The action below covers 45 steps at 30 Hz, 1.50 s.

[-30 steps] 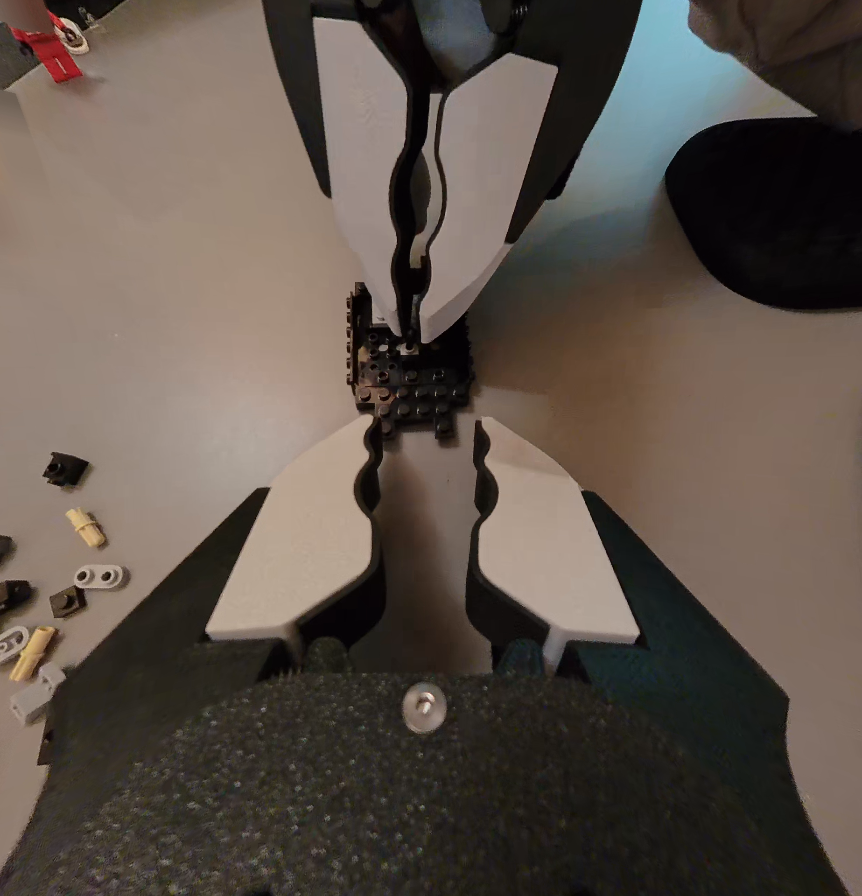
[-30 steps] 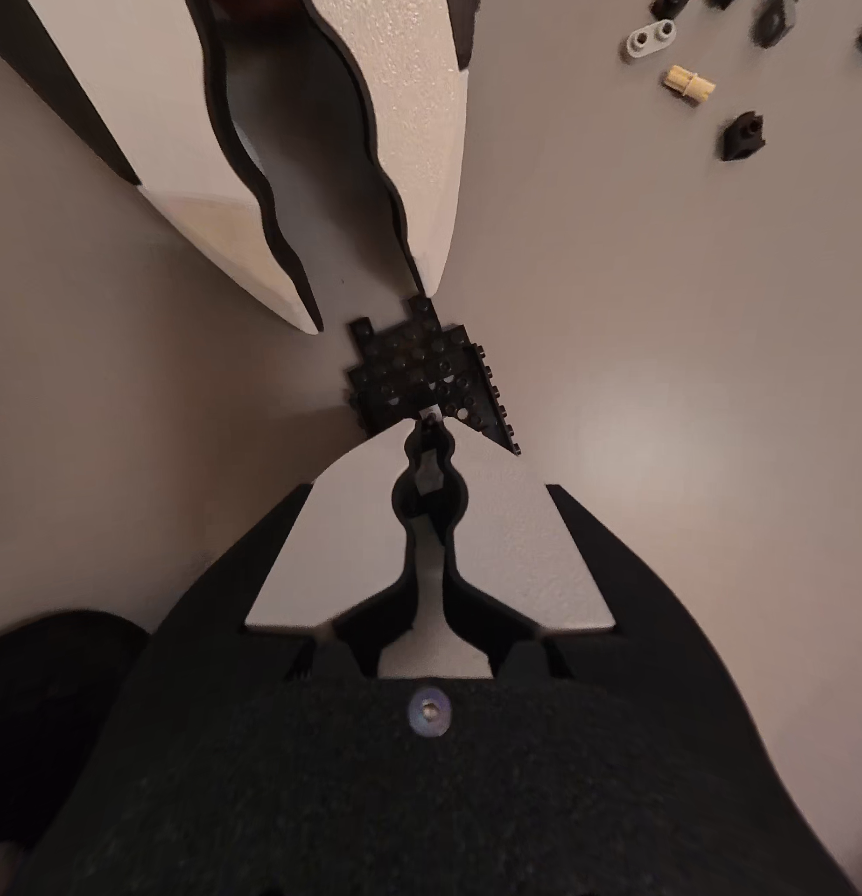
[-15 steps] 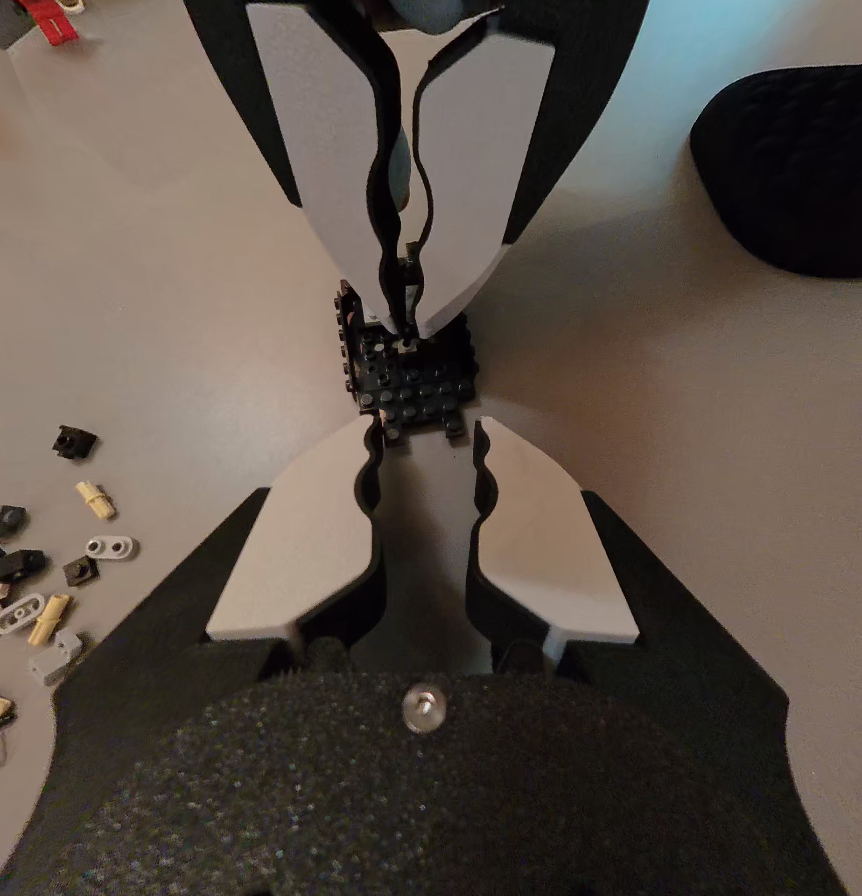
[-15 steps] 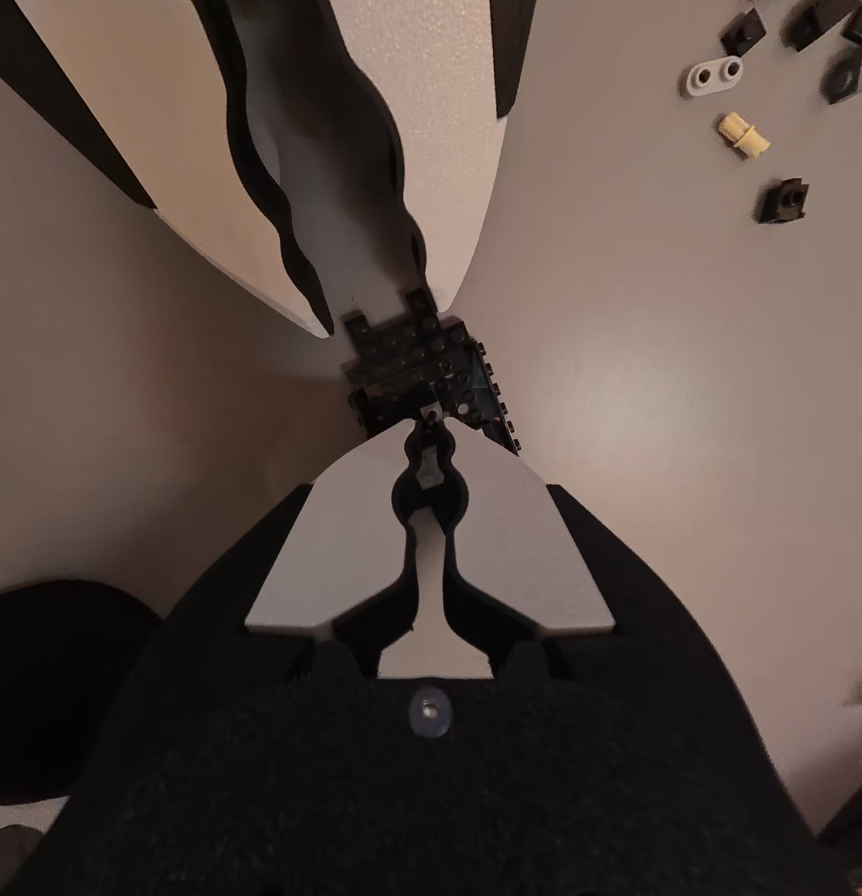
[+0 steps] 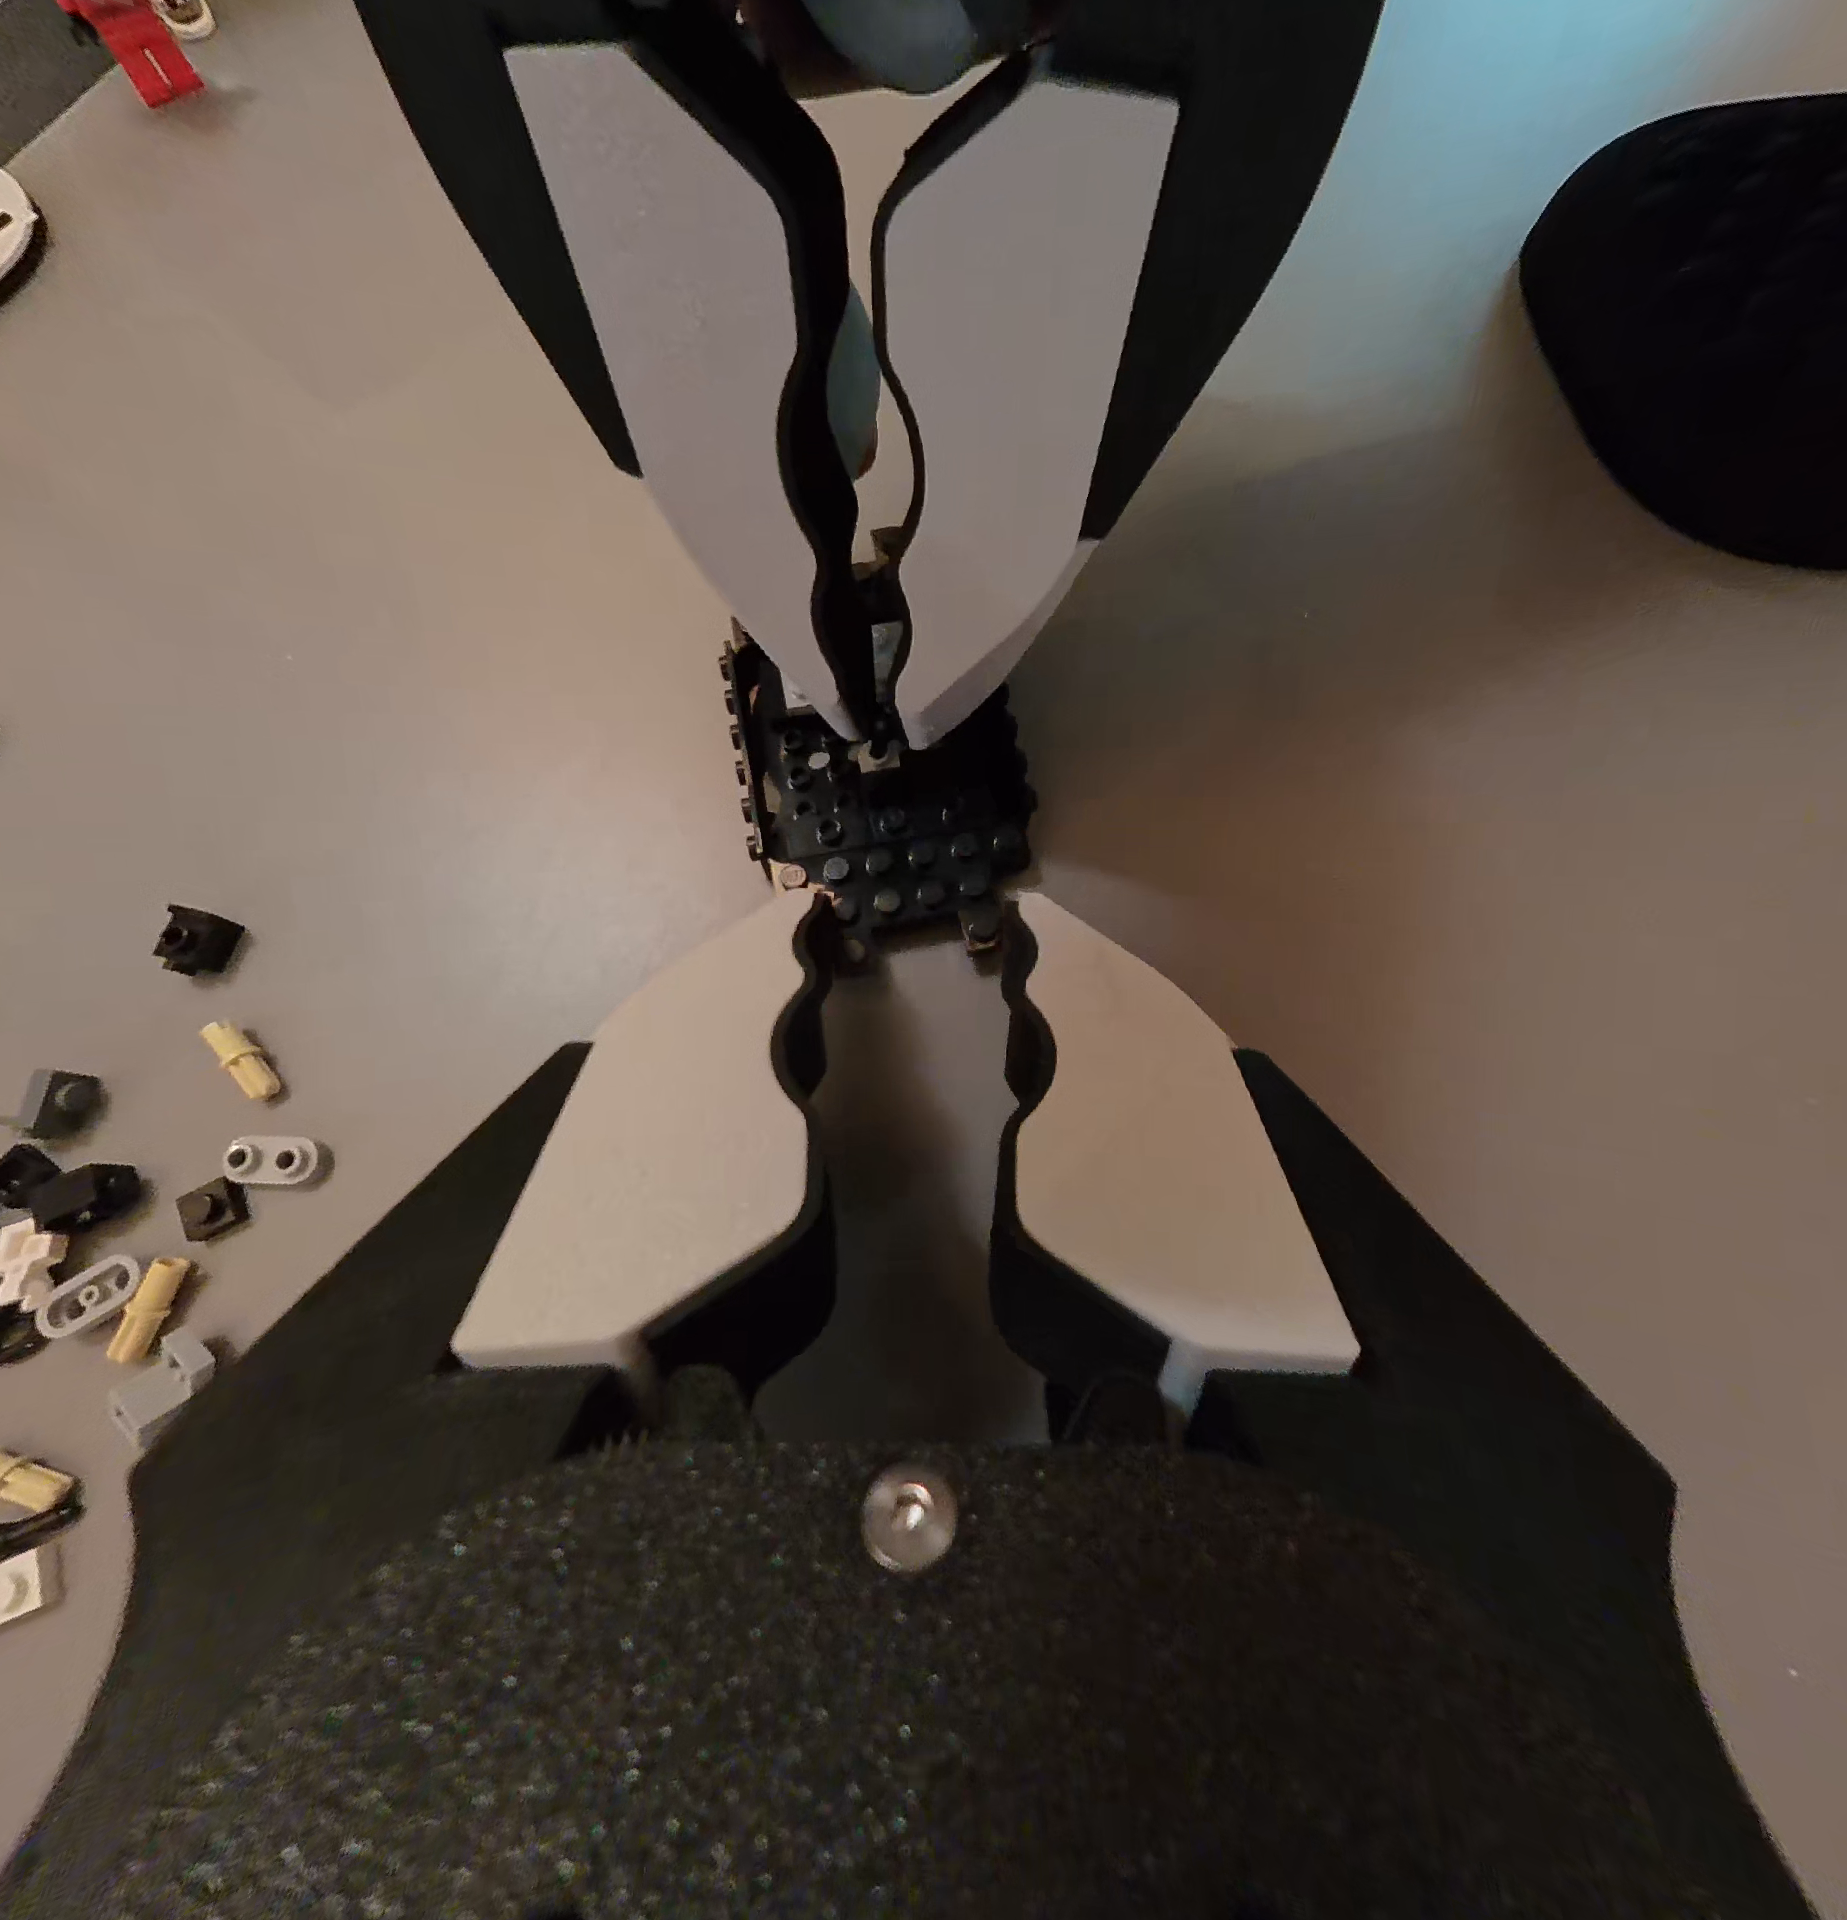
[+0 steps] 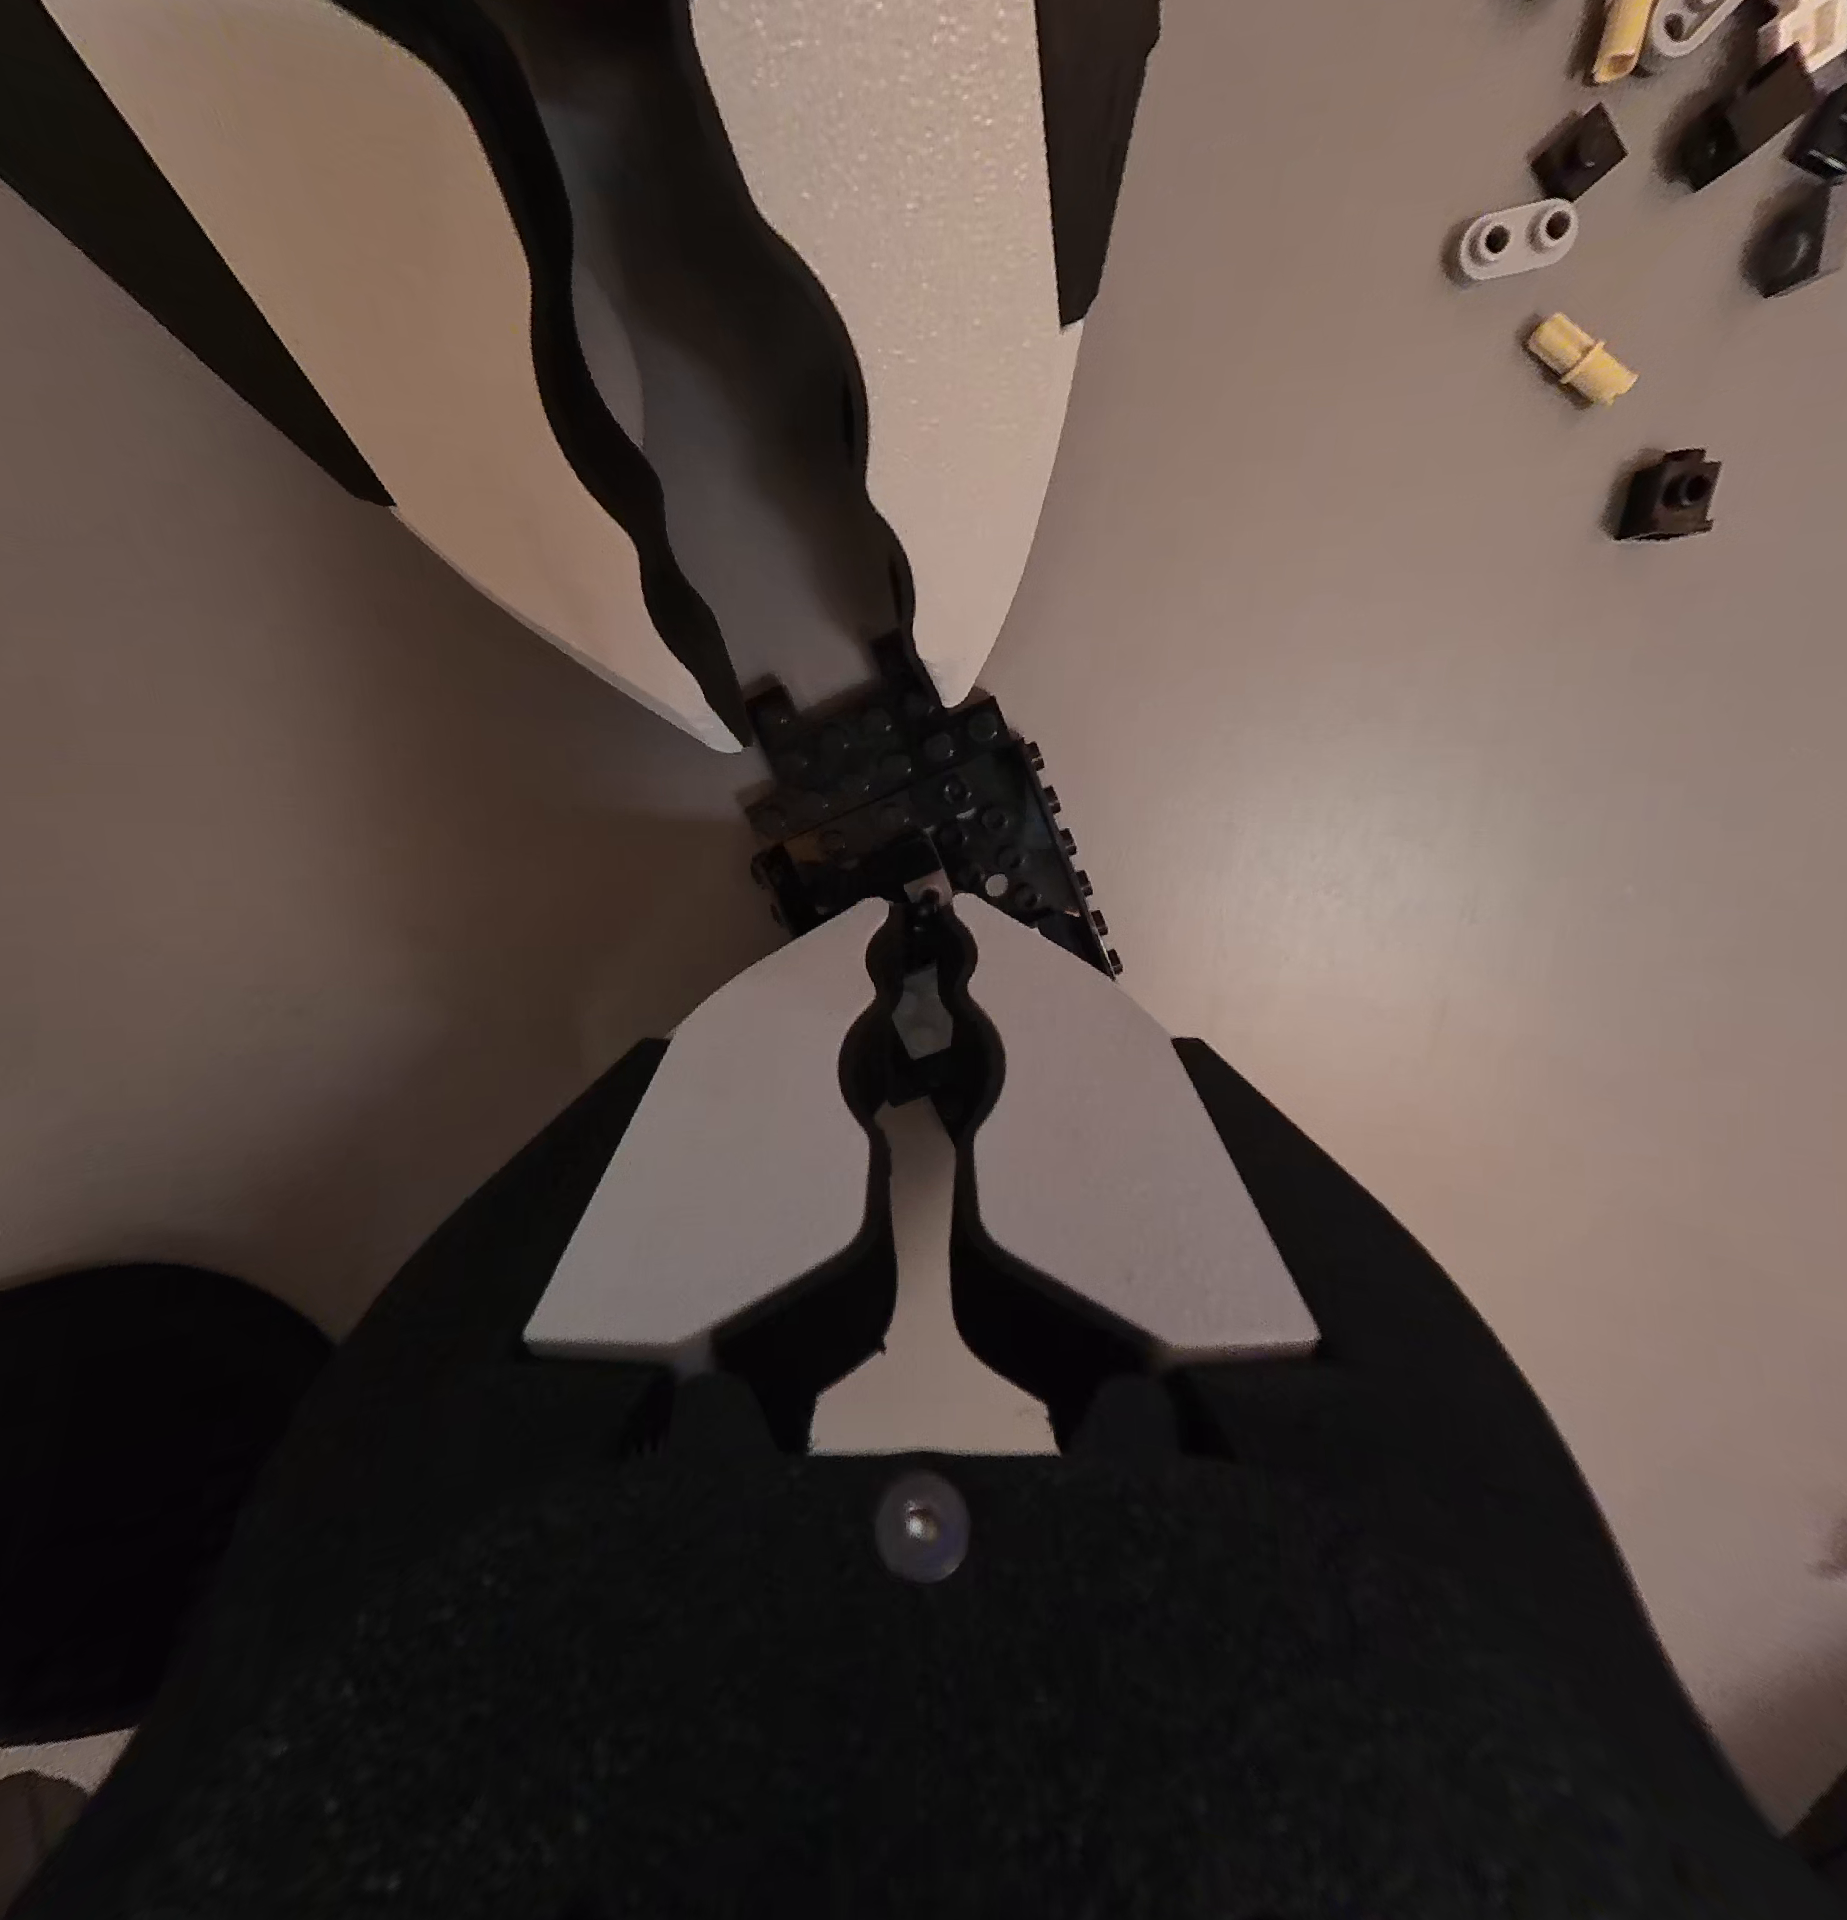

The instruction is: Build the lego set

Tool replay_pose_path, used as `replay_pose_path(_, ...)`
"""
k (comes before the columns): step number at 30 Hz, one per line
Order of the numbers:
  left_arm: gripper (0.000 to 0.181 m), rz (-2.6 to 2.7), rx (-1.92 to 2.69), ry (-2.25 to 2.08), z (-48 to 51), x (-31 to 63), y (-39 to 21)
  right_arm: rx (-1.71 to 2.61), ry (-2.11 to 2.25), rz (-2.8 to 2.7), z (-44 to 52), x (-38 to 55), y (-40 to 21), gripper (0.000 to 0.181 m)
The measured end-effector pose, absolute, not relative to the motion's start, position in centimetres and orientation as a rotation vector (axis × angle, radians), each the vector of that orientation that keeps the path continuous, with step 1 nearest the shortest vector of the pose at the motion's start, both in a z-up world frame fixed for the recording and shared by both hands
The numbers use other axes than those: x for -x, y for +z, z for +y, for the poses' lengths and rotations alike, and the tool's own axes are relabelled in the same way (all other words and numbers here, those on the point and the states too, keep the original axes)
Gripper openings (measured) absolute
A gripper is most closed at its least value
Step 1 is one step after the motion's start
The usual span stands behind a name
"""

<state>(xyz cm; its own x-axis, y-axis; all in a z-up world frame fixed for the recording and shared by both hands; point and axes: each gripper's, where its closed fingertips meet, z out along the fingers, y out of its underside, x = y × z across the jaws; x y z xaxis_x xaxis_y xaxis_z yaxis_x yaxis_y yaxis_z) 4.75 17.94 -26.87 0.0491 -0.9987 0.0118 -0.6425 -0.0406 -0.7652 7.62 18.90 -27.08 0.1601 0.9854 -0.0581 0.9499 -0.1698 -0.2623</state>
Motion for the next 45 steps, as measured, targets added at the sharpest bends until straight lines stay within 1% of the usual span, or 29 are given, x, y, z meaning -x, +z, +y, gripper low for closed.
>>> replay_pose_path(16,0.028,1.657,1.730,-0.775,18.13,-4.73,-26.83,2.282,0.439,-1.865,19.11,-7.56,-27.14,0.005)
replay_pose_path(18,0.014,1.664,1.724,-0.779,18.01,-4.70,-26.83,2.281,0.457,-1.842,19.30,-7.58,-27.16,0.005)
replay_pose_path(21,0.022,1.651,1.732,-0.767,18.28,-4.69,-26.83,2.269,0.475,-1.846,19.22,-7.56,-27.17,0.005)
replay_pose_path(23,0.021,1.644,1.741,-0.787,18.33,-4.67,-26.77,2.287,0.490,-1.828,19.29,-7.54,-27.17,0.005)
replay_pose_path(30,0.028,1.642,1.735,-0.778,18.43,-4.67,-26.74,2.309,0.542,-1.796,19.25,-7.54,-27.32,0.004)
replay_pose_path(42,0.029,1.635,1.739,-0.784,18.51,-4.58,-26.71,2.272,0.583,-1.810,19.06,-7.40,-27.31,0.005)
replay_pose_path(45,0.030,1.633,1.739,-0.787,18.50,-4.57,-26.69,2.241,0.619,-1.800,18.92,-7.12,-26.82,0.014)
